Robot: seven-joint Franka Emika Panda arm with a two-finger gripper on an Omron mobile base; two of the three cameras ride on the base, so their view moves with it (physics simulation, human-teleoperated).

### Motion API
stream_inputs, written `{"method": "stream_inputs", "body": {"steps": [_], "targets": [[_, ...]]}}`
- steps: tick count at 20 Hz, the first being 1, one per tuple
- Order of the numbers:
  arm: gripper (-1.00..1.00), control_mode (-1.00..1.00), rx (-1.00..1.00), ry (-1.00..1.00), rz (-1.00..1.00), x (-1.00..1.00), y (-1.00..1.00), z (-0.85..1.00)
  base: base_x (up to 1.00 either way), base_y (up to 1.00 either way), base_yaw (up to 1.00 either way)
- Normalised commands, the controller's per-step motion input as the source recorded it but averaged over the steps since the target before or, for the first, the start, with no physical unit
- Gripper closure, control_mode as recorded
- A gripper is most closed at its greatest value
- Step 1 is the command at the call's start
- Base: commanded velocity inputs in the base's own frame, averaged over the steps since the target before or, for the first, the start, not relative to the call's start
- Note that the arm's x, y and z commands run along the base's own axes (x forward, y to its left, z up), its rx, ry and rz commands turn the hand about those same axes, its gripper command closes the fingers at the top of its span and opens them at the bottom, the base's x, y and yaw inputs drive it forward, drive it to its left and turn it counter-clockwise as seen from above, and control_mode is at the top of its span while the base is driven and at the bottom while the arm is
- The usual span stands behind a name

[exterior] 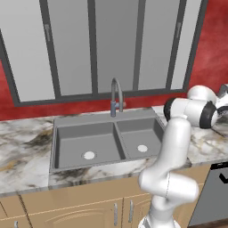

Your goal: Place the glass cup in the left basin and the strainer in the right basin of the sink.

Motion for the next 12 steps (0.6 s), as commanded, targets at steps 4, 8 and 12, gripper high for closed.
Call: {"method": "stream_inputs", "body": {"steps": [4, 8, 12], "targets": [[1.0, -1.0, -0.08, -0.1, 0.09, -0.22, 0.87, 0.0, 0.0, 0.0, 0.0], [1.0, -1.0, -0.08, -0.1, 0.06, -0.22, 0.81, 0.0, 0.0, 0.0, 0.0], [1.0, -1.0, -0.09, -0.09, 0.03, -0.09, 0.81, -0.01, 0.0, 0.0, 0.0]]}}
